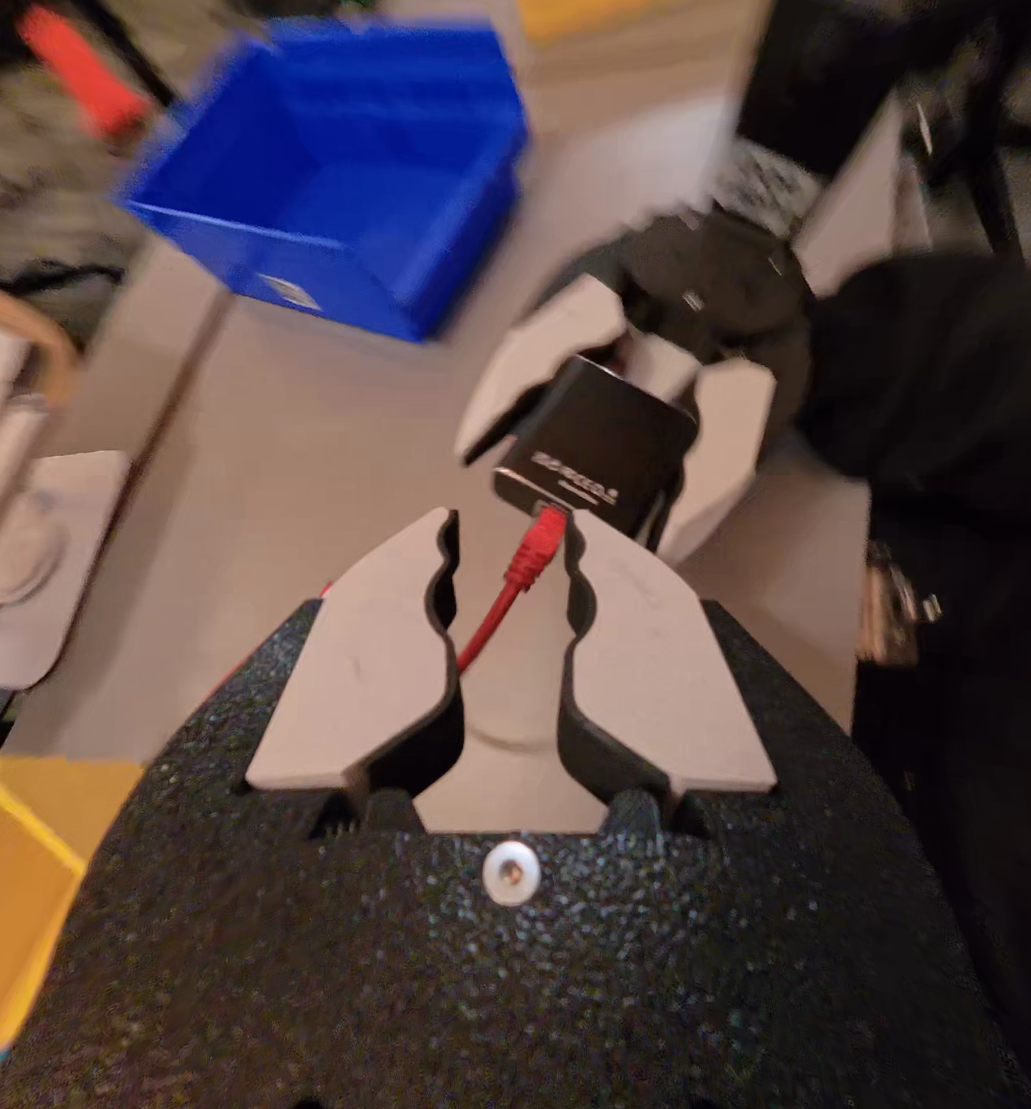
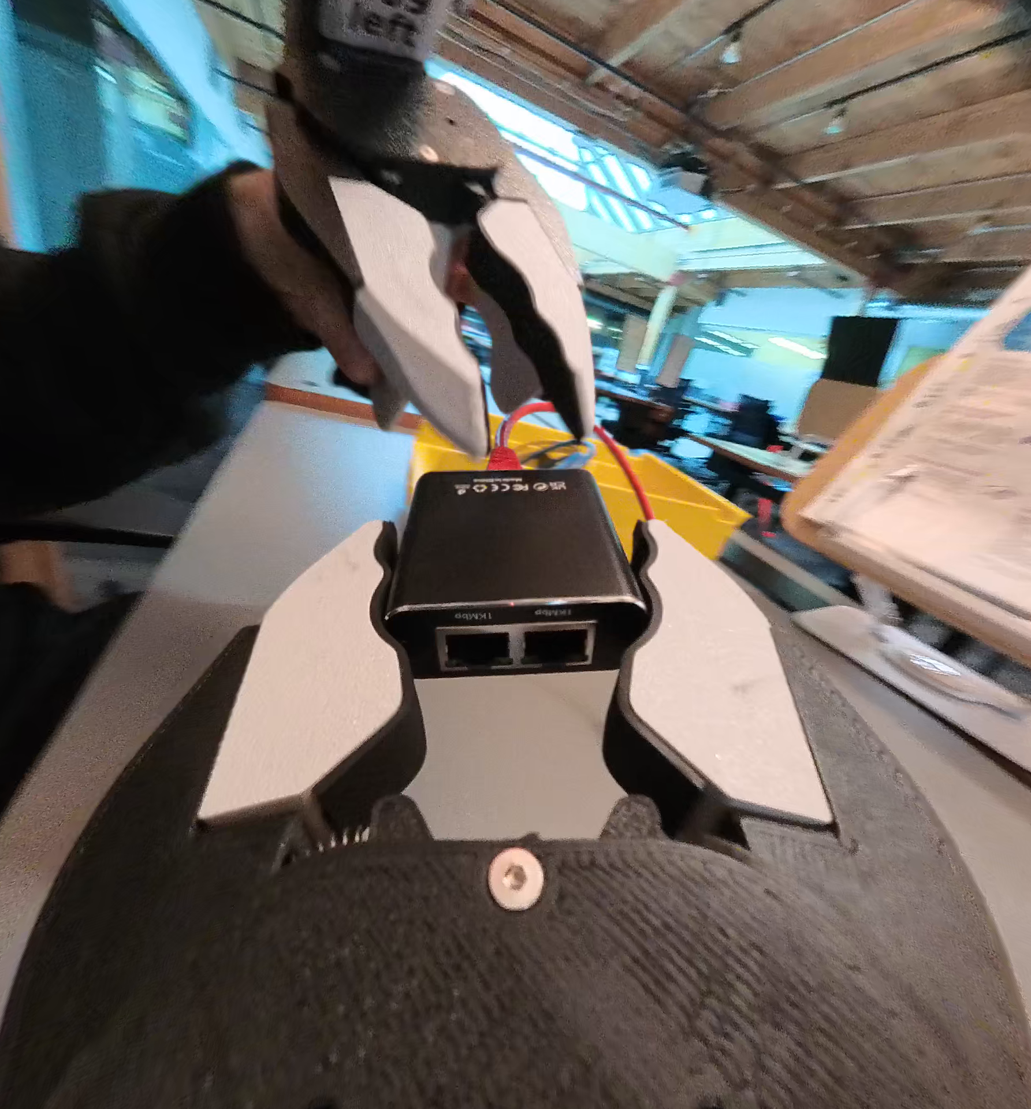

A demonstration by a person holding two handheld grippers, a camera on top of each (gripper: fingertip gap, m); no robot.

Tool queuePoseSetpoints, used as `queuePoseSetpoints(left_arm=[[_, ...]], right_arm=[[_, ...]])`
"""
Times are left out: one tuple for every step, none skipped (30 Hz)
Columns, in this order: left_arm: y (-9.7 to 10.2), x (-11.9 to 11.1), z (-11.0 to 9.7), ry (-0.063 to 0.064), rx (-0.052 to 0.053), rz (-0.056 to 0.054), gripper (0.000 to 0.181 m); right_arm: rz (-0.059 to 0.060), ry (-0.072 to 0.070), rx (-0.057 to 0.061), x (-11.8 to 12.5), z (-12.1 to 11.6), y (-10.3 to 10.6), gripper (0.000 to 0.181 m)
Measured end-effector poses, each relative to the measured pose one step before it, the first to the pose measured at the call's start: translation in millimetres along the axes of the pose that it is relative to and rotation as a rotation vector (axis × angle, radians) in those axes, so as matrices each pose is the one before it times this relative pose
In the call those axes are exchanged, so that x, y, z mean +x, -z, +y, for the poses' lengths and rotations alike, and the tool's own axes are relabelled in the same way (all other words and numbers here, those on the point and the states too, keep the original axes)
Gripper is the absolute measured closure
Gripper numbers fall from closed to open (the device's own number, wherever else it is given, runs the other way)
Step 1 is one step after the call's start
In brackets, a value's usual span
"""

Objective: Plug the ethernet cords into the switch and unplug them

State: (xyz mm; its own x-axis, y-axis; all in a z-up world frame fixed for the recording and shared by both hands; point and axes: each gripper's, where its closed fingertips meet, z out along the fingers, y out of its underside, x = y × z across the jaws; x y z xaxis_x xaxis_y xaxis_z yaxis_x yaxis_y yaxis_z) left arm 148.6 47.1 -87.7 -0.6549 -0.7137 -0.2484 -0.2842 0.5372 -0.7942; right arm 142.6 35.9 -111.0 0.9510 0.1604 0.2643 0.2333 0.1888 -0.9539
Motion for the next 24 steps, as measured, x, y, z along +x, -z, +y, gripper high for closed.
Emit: queuePoseSetpoints(left_arm=[[8.76,-13.08,-4.22,0.0835,0.078,-0.0895,0.144],[7.47,-12.97,-1.14,0.1004,0.0718,-0.0853,0.14],[5.08,-8.62,2.55,0.103,0.0563,-0.0484,0.136],[2.09,-1.51,6.31,0.1056,0.0368,0.0117,0.134],[-1.04,3.63,9.64,0.1279,0.0148,0.0575,0.132],[-3.35,6.72,11.17,0.1448,-0.0015,0.0935,0.13],[-4.36,6.95,9.97,0.1471,-0.0038,0.1113,0.128],[-4.34,5.01,6.87,0.1323,0.0051,0.106,0.126],[-3.59,4.84,3.91,0.0977,0.0151,0.1028,0.124],[-2.59,3.7,2.79,0.0697,0.0136,0.0866,0.131],[-2.55,1.57,2.58,0.0512,0.0042,0.0612,0.137],[-2.37,1.83,2.4,0.0374,-0.0017,0.0509,0.141],[-1.7,1.18,2.19,0.0321,-0.0073,0.0369,0.147],[-0.44,-0.81,1.07,0.0191,-0.0055,0.0145,0.154],[0.78,0.11,-0.3,-0.0014,-0.0005,0.0142,0.157],[0.99,0.19,1.46,-0.0064,-0.0188,0.0089,0.157],[1.72,-0.5,2.93,-0.0115,-0.0377,0.0041,0.157],[2.67,-0.76,2.37,-0.0091,-0.0411,0.002,0.157],[3.59,-0.79,1.05,0.0029,-0.0375,-0.0016,0.157],[4.05,0.43,0.76,0.004,-0.0405,0.0053,0.157],[4.01,1.55,1.46,-0.0012,-0.0489,0.0118,0.157],[3.07,0.48,1.15,-0.0024,-0.0439,-0.0025,0.157],[1.48,2.33,3.66,-0.007,-0.0601,0.0075,0.157],[-0.16,4.15,5.13,-0.008,-0.0696,0.0197,0.156]], right_arm=[[0.0674,0.0394,-0.0132,8.2,-0.49,0.61,0.106],[0.061,0.0287,-0.0059,7.89,-0.7,1.01,0.106],[0.0456,0.0159,0.0,6.12,-0.92,0.9,0.106],[0.0551,0.0191,0.0015,7.0,-0.82,0.27,0.106],[0.0451,0.0243,0.0048,5.14,-1.31,-0.37,0.106],[0.0181,0.0126,0.0027,1.09,-1.09,-1.44,0.106],[0.0071,0.0121,-0.0037,-1.14,-0.31,-2.4,0.106],[0.0173,0.0245,-0.0006,-1.2,-0.95,-2.85,0.106],[-0.0014,0.0194,-0.0021,-4.11,-0.75,-3.27,0.106],[-0.0267,0.0132,-0.0084,-7.58,0.05,-3.54,0.106],[-0.0186,0.0168,-0.0061,-6.73,-0.24,-3.53,0.106],[-0.0117,0.0176,-0.0081,-5.79,-0.08,-3.37,0.106],[-0.0194,0.015,-0.011,-6.19,0.53,-3.15,0.106],[-0.0107,0.0106,-0.002,-4.12,-0.44,-2.26,0.106],[0.0064,0.0014,0.0051,-0.43,-1.15,-1.08,0.106],[-0.0058,-0.0001,0.002,-0.6,-0.58,-0.4,0.106],[-0.0377,0.0096,-0.0027,-3.8,0.1,1.0,0.106],[-0.0781,0.0106,-0.0105,-7.82,0.76,3.15,0.106],[-0.0888,0.0091,-0.0299,-9.07,2.32,4.81,0.105],[-0.0425,-0.0068,-0.0237,-2.58,0.66,6.2,0.103],[-0.0197,-0.0271,-0.0042,0.81,-2.25,7.27,0.1],[-0.0367,-0.039,0.0134,-1.54,-4.66,7.39,0.096],[-0.0373,-0.0366,0.0153,-2.4,-4.77,6.23,0.095],[-0.0021,-0.0068,0.0027,0.67,-2.82,3.9,0.095]])
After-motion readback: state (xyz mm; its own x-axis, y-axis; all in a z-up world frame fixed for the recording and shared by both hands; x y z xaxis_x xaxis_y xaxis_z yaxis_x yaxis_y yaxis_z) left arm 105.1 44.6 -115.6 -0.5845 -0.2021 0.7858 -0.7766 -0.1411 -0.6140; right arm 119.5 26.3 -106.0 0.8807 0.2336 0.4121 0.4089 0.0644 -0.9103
